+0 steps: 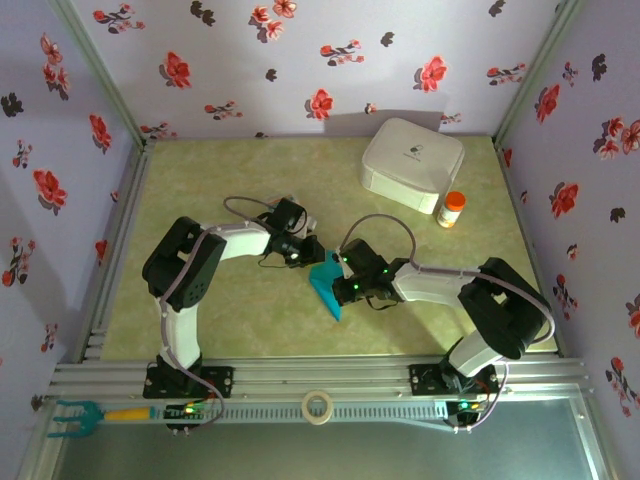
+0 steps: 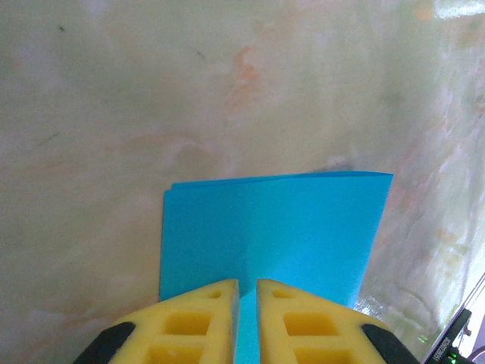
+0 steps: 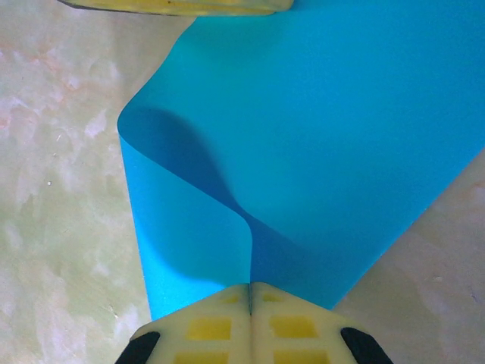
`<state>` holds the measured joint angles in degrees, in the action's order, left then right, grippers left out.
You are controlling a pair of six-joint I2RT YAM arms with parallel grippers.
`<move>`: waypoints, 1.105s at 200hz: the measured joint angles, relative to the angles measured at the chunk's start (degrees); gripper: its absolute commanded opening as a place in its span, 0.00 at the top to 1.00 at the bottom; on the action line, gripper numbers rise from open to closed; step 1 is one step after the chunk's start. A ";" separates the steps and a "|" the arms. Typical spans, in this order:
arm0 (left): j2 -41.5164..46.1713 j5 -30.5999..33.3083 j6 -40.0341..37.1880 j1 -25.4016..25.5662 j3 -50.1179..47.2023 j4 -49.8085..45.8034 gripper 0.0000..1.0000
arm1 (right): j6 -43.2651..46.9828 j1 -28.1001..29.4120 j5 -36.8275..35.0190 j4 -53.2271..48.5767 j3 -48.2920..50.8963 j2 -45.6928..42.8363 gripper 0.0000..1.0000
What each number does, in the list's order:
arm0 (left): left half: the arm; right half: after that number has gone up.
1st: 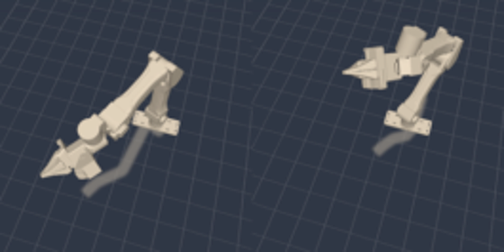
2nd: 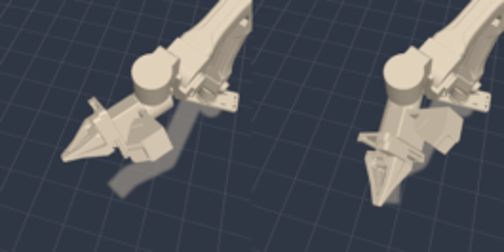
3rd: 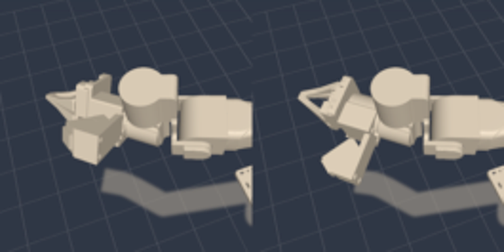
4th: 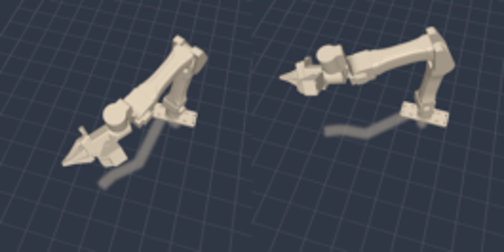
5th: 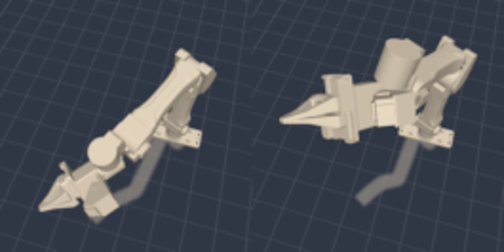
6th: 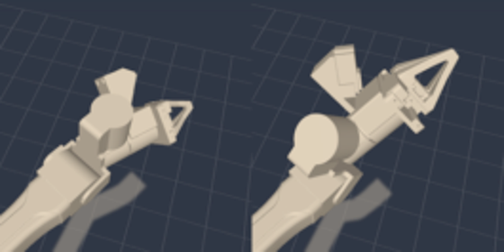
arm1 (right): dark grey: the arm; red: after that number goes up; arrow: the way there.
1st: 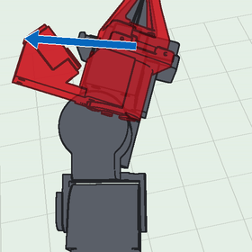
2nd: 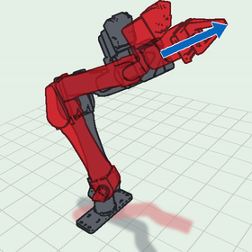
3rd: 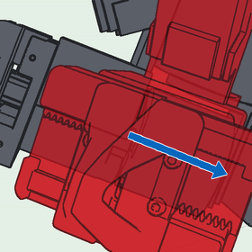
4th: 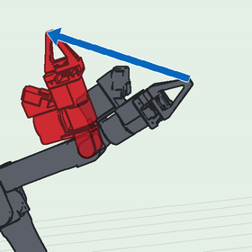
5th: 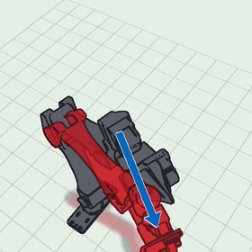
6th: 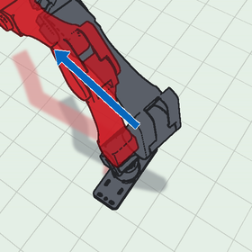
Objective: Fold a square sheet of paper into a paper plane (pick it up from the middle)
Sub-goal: Third fold the triangle at the center of the table.
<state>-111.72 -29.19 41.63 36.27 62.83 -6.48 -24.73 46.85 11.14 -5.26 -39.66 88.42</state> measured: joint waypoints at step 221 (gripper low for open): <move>0.00 0.02 0.00 0.00 0.00 0.00 0.85 | -1.49 0.00 -0.33 -1.14 -0.33 0.44 1.00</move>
<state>-111.72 -29.17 41.63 36.27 62.83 -6.48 -26.22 46.85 10.81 -6.39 -39.99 88.86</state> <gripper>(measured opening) 0.147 0.058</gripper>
